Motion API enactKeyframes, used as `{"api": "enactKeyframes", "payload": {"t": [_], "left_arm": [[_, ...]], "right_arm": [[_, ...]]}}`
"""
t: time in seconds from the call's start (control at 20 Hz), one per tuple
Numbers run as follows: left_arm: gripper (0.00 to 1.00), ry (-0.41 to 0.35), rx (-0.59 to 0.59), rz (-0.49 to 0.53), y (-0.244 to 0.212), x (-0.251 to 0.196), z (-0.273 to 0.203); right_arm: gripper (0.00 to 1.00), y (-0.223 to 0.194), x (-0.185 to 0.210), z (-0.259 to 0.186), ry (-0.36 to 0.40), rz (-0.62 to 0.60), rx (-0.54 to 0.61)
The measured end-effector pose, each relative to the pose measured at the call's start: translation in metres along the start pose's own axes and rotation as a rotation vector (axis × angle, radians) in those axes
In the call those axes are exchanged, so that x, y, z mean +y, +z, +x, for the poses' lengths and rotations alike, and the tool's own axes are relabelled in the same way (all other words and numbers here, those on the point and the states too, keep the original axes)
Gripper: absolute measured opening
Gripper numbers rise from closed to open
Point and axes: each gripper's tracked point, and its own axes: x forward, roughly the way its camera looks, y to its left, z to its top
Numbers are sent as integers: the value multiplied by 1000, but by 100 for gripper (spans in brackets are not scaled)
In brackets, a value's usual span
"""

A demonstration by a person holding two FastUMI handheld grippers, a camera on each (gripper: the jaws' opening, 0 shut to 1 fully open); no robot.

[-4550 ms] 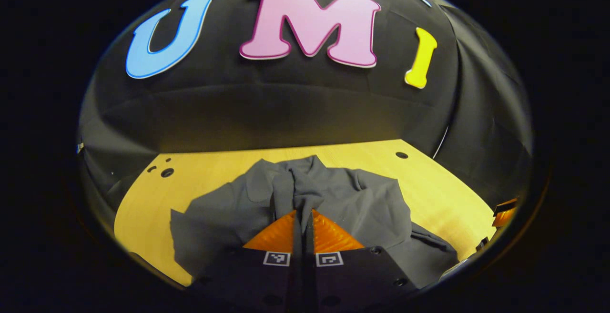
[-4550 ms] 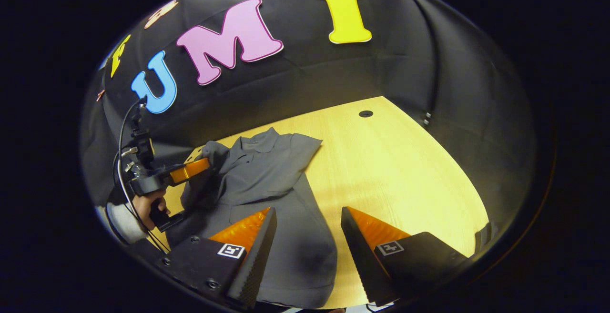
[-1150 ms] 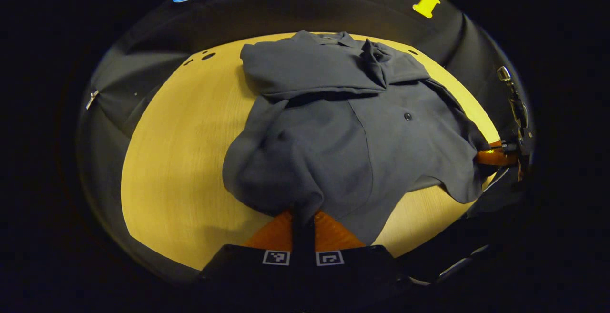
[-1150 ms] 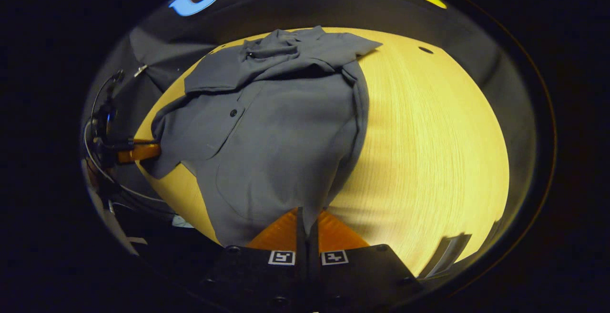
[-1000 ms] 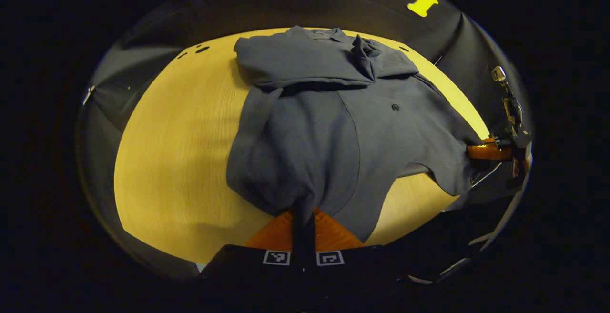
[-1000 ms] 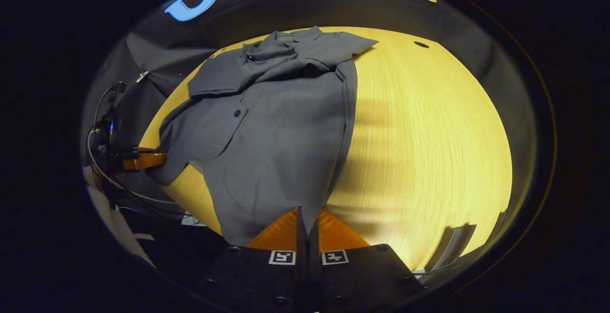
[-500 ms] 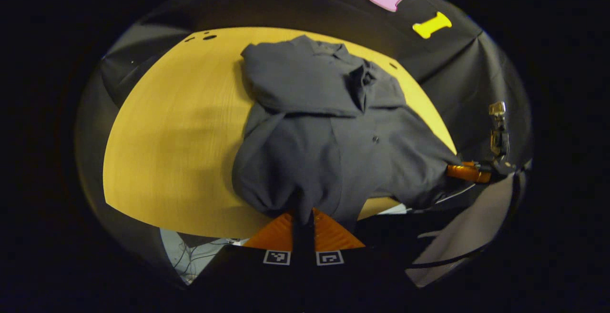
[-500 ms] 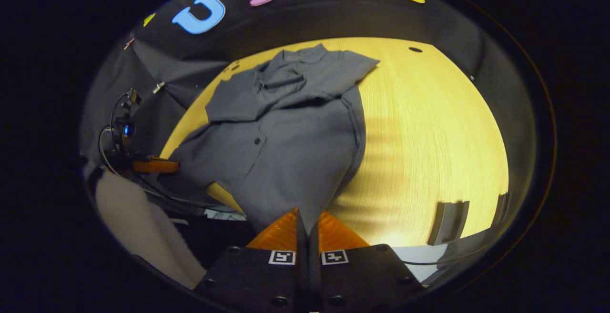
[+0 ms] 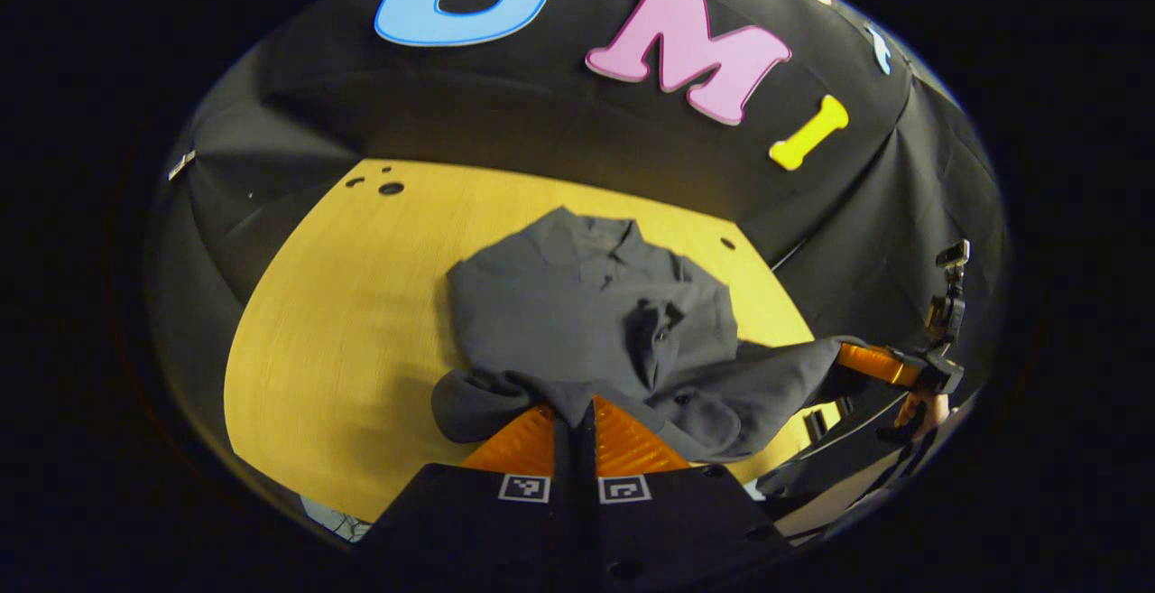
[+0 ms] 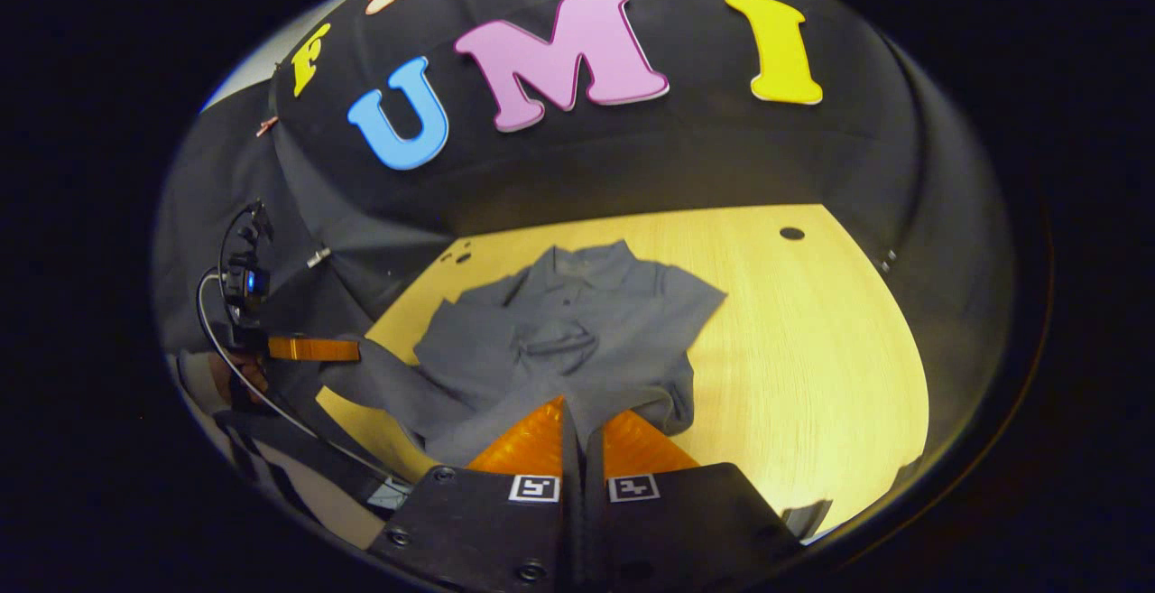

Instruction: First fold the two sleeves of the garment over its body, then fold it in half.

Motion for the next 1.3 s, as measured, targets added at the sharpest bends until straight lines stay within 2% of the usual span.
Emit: {"api": "enactKeyframes", "payload": {"t": [0.15, 0.25, 0.4, 0.65, 0.85, 1.1, 1.15, 1.2, 1.3], "left_arm": [[6, 8, -80, -41, 41, 4, 16], [5, 36, -116, -57, 62, 12, 26], [5, 54, -158, -83, 91, 18, 46], [5, 74, -203, -63, 130, 29, 91], [5, 106, -210, -68, 146, 48, 127], [5, 143, -217, -2, 165, 69, 176], [5, 146, -217, 18, 169, 72, 186], [5, 148, -214, 38, 173, 72, 196], [5, 153, -213, 78, 179, 73, 218]], "right_arm": [[5, 32, -7, 18, -17, 27, -71], [5, 53, -20, 31, -68, 7, -116], [5, 78, -27, 55, -87, -12, -157], [5, 105, -52, 99, -128, -11, -191], [5, 109, -73, 131, -151, -16, -175], [5, 112, -100, 174, -184, -26, -159], [0, 112, -106, 183, -190, -24, -154], [5, 111, -112, 192, -197, -20, -149], [5, 108, -126, 210, -217, 1, -140]]}}
